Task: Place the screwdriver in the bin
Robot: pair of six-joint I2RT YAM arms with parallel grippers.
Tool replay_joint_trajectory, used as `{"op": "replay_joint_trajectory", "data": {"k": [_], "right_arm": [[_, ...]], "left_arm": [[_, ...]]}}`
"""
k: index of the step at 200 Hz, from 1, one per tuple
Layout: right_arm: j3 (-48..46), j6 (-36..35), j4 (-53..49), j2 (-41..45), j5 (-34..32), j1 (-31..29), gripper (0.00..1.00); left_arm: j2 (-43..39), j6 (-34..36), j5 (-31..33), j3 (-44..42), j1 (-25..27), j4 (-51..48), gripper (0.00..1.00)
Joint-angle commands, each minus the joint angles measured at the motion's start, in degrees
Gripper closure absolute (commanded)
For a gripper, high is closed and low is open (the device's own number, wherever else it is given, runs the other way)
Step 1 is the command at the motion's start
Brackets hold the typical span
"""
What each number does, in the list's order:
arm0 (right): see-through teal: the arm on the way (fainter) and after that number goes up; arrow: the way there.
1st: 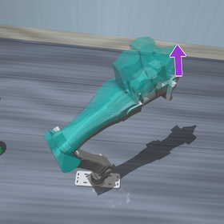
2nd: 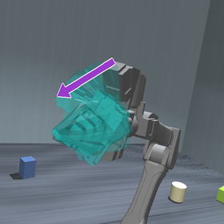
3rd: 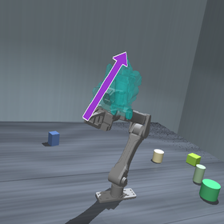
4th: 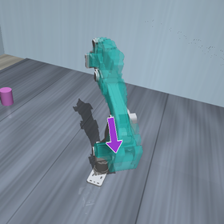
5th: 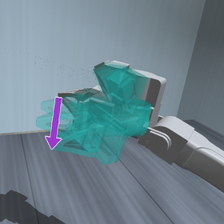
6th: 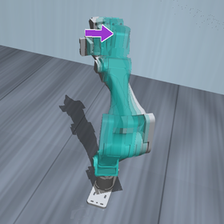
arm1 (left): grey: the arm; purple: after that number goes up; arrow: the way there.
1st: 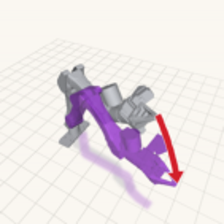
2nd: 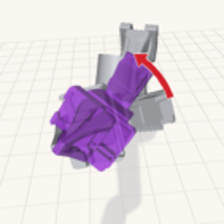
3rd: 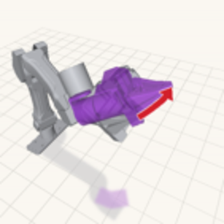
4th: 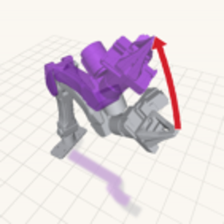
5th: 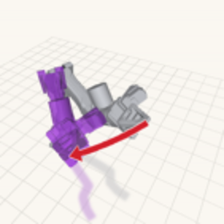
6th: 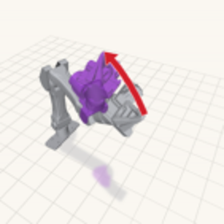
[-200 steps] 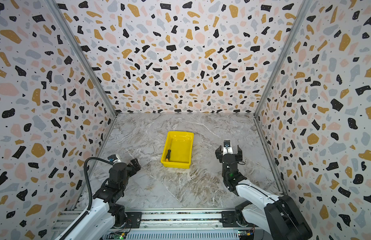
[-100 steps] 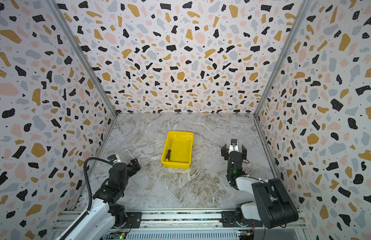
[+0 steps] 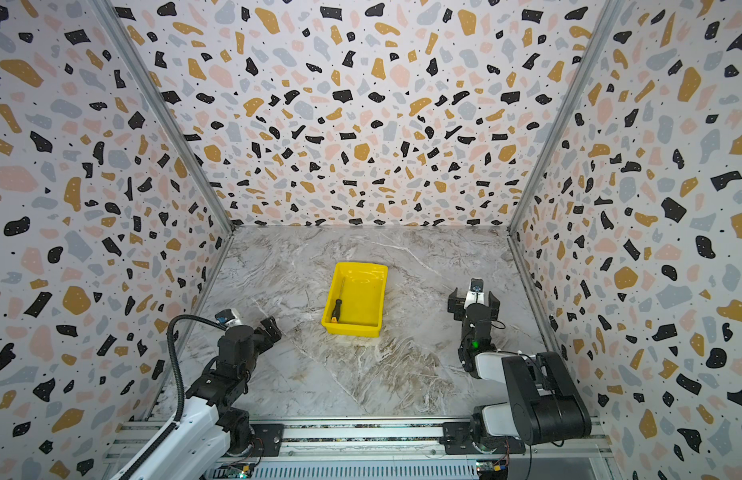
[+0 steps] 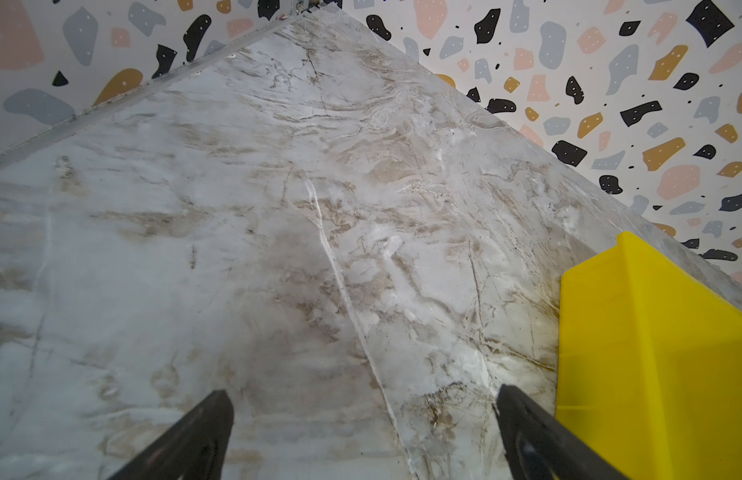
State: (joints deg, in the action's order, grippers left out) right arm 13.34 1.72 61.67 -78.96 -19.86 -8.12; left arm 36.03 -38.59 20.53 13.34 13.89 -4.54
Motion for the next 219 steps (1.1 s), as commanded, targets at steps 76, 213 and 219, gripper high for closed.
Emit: {"op": "replay_joint_trajectory", "data": {"k": [76,213,219], "right_arm": [[-4.0,-1.8,17.8,-7.9,5.5,0.5,0.01],[-2.8,-1.3,13.0,-6.6,5.8,0.6,0.01],[-2.9,-1.3,13.0,-6.6,5.8,0.6,0.01]], "left_arm": [[0.0,-0.3,0.9,-0.6,-0.2,2.1,0.0],[12.0,14.4,21.4,11.1,-0.2,14.7,0.0],[12.9,17.6,21.9,10.6,-0.2,17.7,0.0]]}}
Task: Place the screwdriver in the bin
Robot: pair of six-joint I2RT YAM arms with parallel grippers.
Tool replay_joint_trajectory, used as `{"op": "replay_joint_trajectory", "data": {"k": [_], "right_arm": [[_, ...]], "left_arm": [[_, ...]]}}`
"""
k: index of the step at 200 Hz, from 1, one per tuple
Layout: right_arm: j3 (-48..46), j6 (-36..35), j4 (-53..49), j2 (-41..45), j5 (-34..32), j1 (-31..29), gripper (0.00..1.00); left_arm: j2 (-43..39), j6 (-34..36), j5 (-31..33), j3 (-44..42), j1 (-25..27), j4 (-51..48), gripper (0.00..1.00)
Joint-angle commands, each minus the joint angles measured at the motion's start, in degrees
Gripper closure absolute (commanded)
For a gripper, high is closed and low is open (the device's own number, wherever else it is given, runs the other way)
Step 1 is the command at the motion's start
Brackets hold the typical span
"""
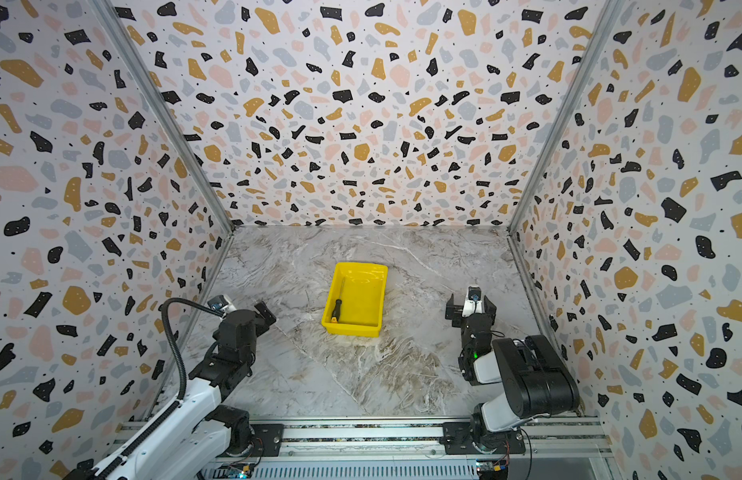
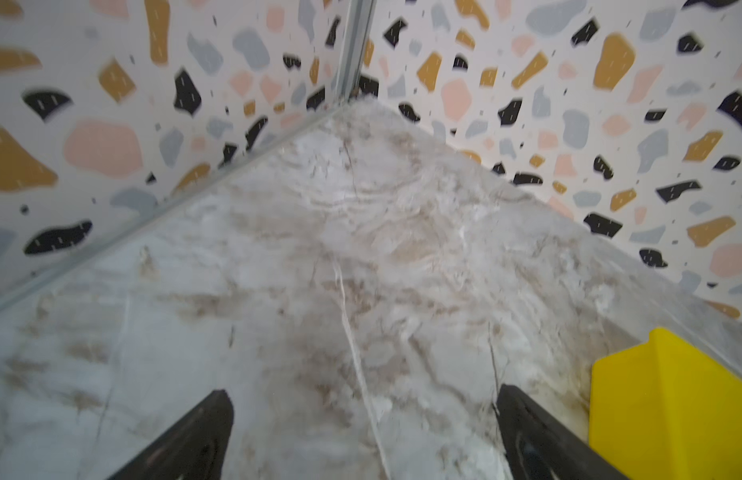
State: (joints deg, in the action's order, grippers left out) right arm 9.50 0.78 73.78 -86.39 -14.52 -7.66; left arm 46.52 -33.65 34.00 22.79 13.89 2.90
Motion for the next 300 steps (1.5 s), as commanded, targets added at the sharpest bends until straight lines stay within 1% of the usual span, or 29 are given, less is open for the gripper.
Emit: {"op": "replay_joint_trajectory", "data": {"k": [1,20,29,46,64,88,113,138,160,202,250,286,300], "right_arm": [[1.0,-0.4,0.8,0.8,0.5,0.2,0.01],[1.0,-0.4,0.8,0.8,0.5,0.2,0.01],[1.0,-0.4,0.8,0.8,0.4,0.2,0.01],[1.0,-0.4,0.9,0.8,0.4,0.2,0.01],[1.0,-0.4,0.8,0.8,0.5,0.2,0.01],[1.0,-0.4,0.8,0.8,0.5,0.2,0.01],[1.0,-0.4,0.7,0.8,0.7,0.3,0.01],[1.1,-0.3,0.6,0.8,0.8,0.3,0.01],[1.1,-0.3,0.6,0.8,0.8,0.3,0.01],[1.1,-0.3,0.5,0.8,0.9,0.3,0.01],[1.1,-0.3,0.5,0.8,1.0,0.4,0.01],[1.2,-0.2,0.5,0.8,1.1,0.4,0.01],[1.1,-0.3,0.5,0.8,1.1,0.4,0.01]], "left_arm": [[2.5,13.1,8.5,1.1,-0.1,10.7,0.0],[5.5,21.3,9.5,-2.6,-0.1,21.6,0.0],[6.8,23.9,9.5,-4.6,-0.2,26.5,0.0],[8.7,25.0,8.7,-7.7,-0.2,33.6,0.0],[10.1,28.0,3.8,-11.4,-0.2,41.3,0.0],[11.4,30.2,0.1,-15.3,-0.2,49.9,0.0],[13.2,31.9,-2.5,-16.8,-0.1,53.3,0.0],[16.4,31.9,-2.4,-18.9,-0.2,58.9,0.0],[19.2,32.0,-3.8,-19.5,-0.1,62.7,0.0],[24.8,31.5,-4.1,-18.4,-0.2,65.7,0.0],[29.2,31.5,-3.8,-18.1,-0.2,68.6,0.0],[29.5,31.7,-4.3,-17.6,-0.3,67.9,0.0],[29.7,31.6,-6.7,-17.0,-1.3,67.0,0.0]]}}
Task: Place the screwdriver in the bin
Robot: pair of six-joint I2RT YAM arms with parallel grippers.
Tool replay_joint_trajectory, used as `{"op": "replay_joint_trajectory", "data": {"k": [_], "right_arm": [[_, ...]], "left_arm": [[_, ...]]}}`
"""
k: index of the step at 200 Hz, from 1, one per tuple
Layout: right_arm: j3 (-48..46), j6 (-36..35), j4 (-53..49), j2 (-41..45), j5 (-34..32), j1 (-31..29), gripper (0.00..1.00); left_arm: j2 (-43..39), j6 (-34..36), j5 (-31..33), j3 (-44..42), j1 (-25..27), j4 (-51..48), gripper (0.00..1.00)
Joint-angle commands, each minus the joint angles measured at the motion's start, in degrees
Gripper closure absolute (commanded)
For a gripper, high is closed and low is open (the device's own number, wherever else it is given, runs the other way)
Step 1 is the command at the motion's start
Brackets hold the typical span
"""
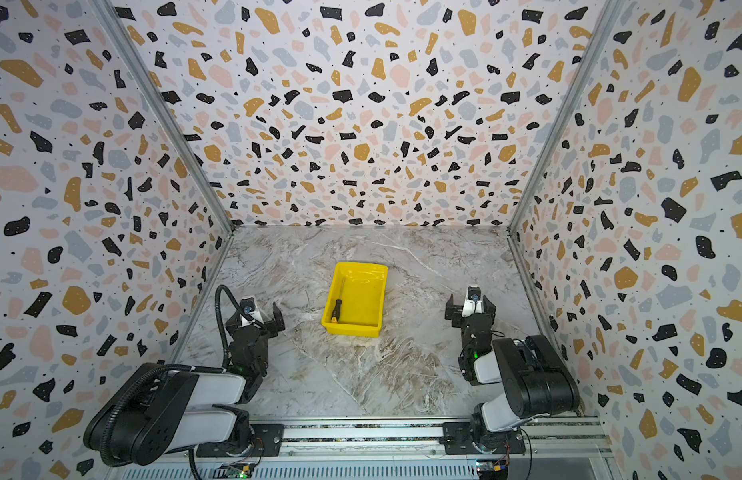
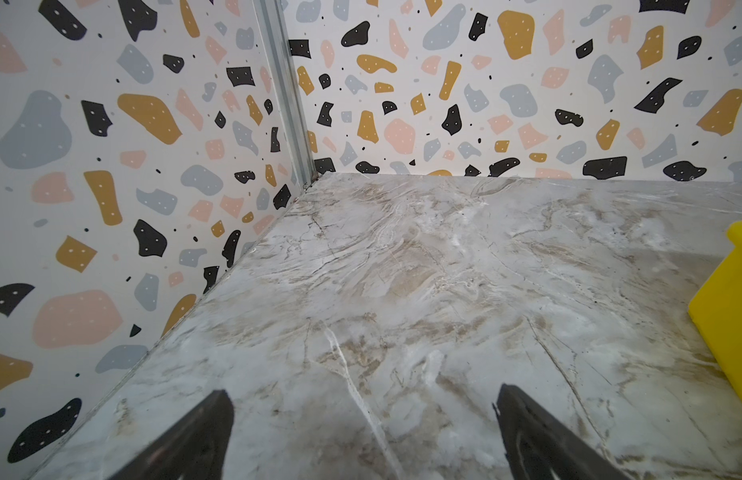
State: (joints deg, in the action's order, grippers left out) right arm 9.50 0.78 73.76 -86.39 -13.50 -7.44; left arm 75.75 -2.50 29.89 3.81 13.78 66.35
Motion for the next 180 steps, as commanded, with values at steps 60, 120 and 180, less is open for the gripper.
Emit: {"op": "replay_joint_trajectory", "data": {"k": [60,120,180], "right_arm": [[1.1,-0.2,0.5,0.8,0.1,0.3,0.01],[1.2,0.0,0.3,0.7,0.3,0.4,0.01],[1.6,-0.1,-0.2,0.6,0.5,0.5,0.01]], "left_arm": [[0.4,0.0,-4.4,2.3,-2.2,2.7,0.0],[0.3,0.0,-4.4,2.3,-2.2,2.7,0.0],[0.3,0.0,-4.3,2.3,-2.2,2.7,0.0]]}}
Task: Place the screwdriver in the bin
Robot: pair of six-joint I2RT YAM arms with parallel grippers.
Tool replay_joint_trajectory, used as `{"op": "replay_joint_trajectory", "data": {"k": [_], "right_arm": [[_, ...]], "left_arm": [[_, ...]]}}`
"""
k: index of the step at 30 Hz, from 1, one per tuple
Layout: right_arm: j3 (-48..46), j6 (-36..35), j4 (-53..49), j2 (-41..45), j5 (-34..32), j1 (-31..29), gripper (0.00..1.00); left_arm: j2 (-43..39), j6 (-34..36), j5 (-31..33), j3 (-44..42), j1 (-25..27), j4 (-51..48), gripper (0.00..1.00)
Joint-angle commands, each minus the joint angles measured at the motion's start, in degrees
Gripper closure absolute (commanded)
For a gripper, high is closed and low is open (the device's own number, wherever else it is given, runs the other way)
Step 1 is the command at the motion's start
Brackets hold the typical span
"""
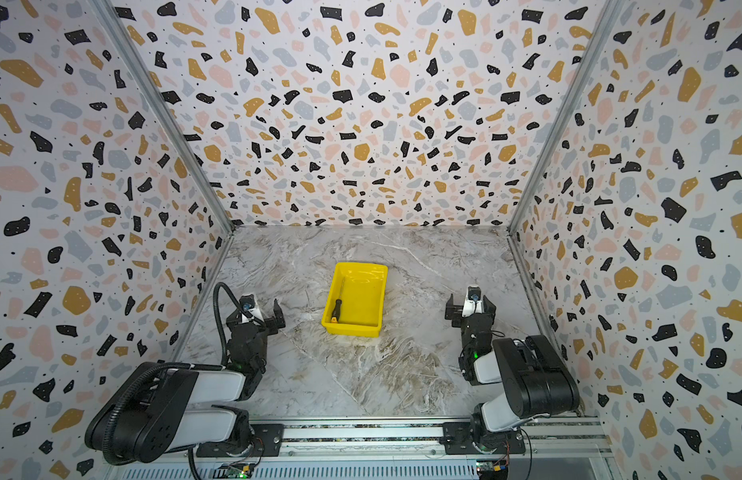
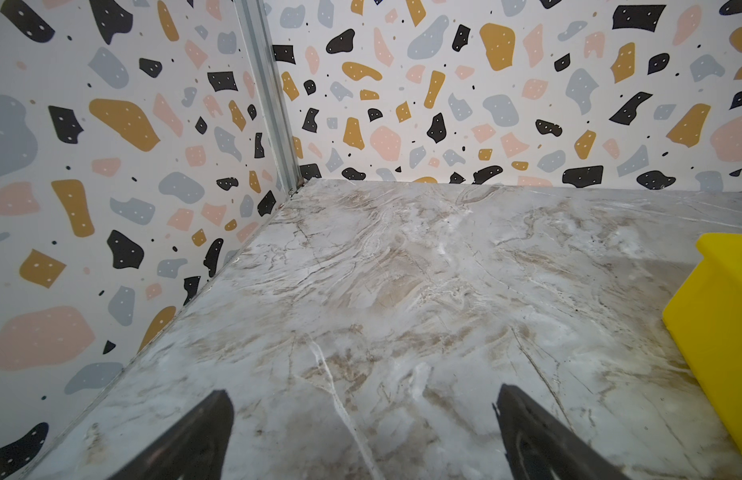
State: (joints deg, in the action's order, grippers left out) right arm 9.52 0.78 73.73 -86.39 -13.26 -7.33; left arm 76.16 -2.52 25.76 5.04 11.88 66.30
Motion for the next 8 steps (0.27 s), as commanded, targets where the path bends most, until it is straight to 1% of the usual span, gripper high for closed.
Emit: {"op": "replay_joint_trajectory", "data": {"k": [1,8], "right_arm": [[1.6,-0.1,-0.2,0.5,0.2,0.3,0.01],[1.4,0.1,-0.2,0.9,1.0,0.7,0.01]], "left_arm": [[-0.1,0.1,-0.2,1.0,-0.3,2.8,0.0],[-0.1,0.0,-0.3,1.0,-0.3,2.9,0.0]]}}
